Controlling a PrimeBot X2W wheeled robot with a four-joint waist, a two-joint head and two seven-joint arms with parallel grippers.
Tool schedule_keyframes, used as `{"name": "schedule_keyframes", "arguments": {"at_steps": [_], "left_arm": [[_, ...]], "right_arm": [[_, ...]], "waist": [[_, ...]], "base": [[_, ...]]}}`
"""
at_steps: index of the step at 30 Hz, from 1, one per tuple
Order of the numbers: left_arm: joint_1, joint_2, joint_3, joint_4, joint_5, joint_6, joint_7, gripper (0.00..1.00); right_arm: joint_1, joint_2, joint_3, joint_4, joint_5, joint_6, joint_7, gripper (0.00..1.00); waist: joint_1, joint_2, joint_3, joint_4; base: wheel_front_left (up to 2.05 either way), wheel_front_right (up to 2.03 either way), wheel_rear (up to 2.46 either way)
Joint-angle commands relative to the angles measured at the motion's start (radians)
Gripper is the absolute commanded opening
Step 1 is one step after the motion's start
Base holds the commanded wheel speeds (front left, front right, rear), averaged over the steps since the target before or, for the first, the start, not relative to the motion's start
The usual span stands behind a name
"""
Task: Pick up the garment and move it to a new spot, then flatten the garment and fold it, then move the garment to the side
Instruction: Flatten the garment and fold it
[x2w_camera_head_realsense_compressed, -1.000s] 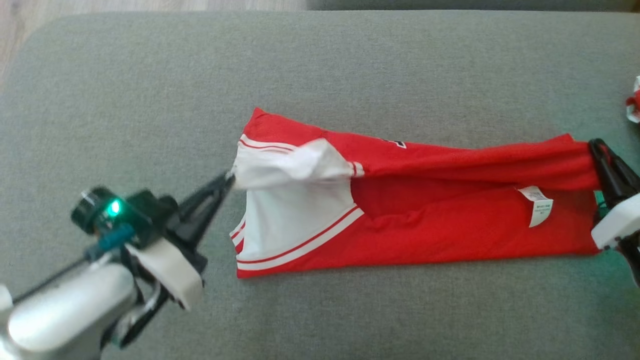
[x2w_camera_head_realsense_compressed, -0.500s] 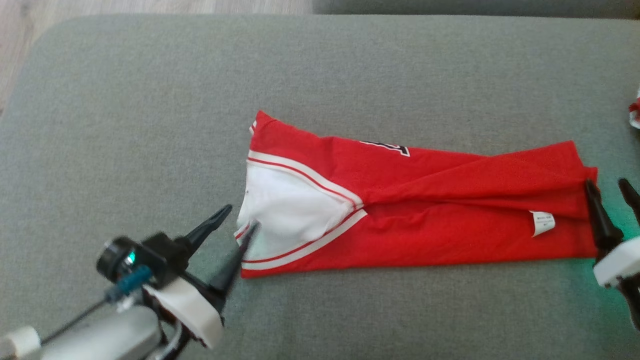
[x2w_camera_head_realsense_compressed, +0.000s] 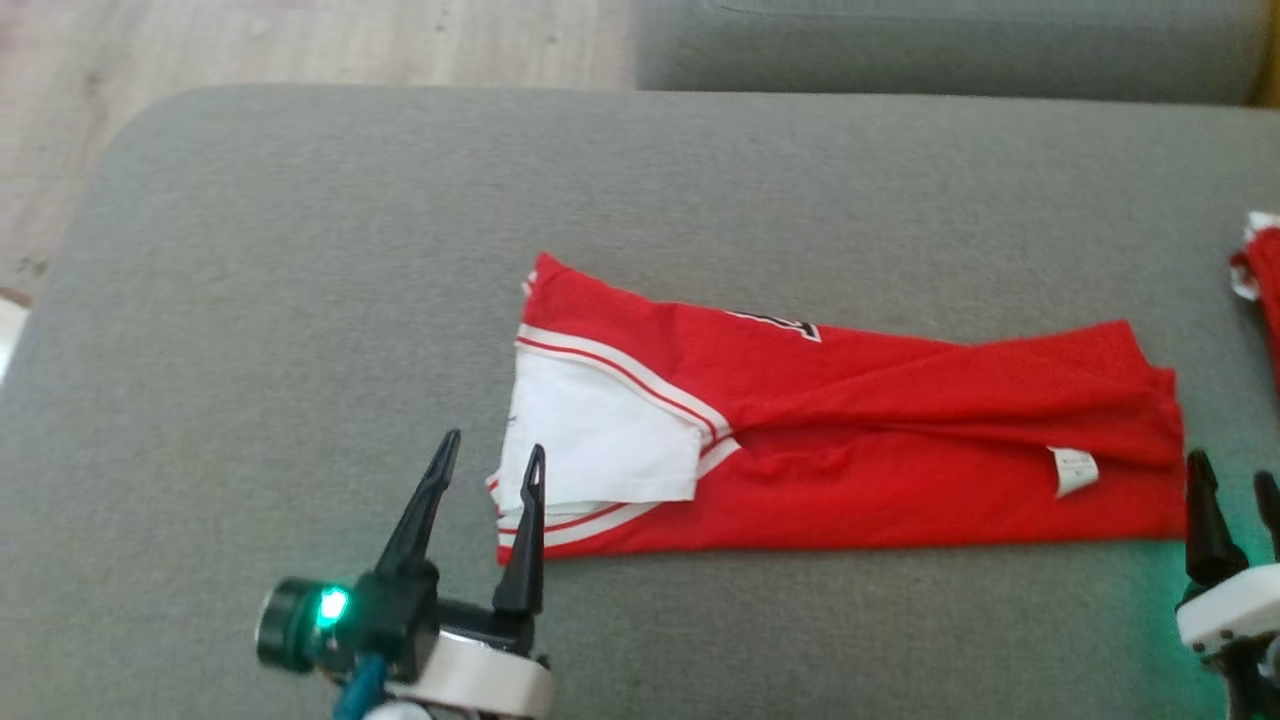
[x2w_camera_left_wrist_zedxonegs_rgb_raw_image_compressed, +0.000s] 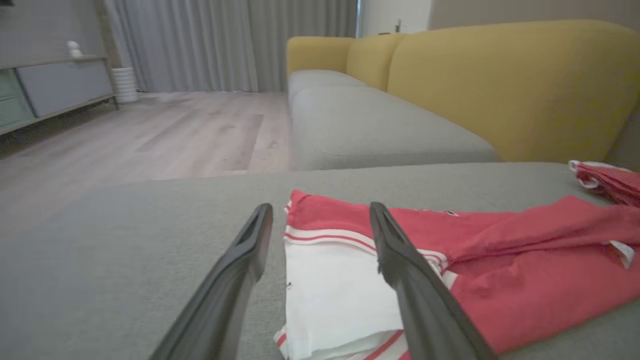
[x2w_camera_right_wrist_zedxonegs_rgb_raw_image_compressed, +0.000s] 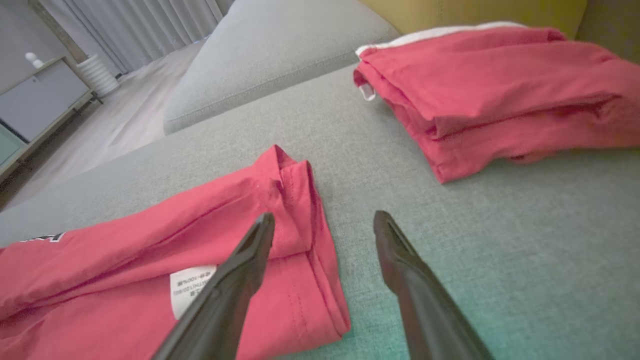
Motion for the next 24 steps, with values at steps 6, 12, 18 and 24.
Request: {"name": "schedule_keyframes", "arguments": {"at_steps": [6,12,18,24], "left_arm": [[0.133,-0.123,0.209,-0.097,0.208,0.009,-0.01,1.0],[0.193,-0.188,0.265,-0.106,0.348,-0.037,-0.011,1.0],[0.228,-0.23,0.306,-0.104,0.408,-0.085,-0.011,1.0],[0.264,-0.262,0.356,-0.104,0.436,-0.129,-0.011,1.0]], "right_arm": [[-0.103,0.05,-0.1,0.095,-0.083,0.006,0.068,1.0],[-0.172,0.068,-0.21,0.28,-0.2,0.006,0.121,1.0],[-0.202,0.131,-0.234,0.372,-0.224,0.006,0.193,0.09],[-0.18,0.127,-0.169,0.292,-0.154,0.006,0.162,0.0]], "waist": [[0.0001,-0.0001,-0.032,0.07],[0.0001,-0.0001,-0.043,0.122],[0.0001,-0.0001,-0.051,0.147],[0.0001,-0.0001,-0.067,0.122]], "base": [[0.0,0.0,0.0],[0.0,0.0,0.0],[0.0,0.0,0.0],[0.0,0.0,0.0]]}}
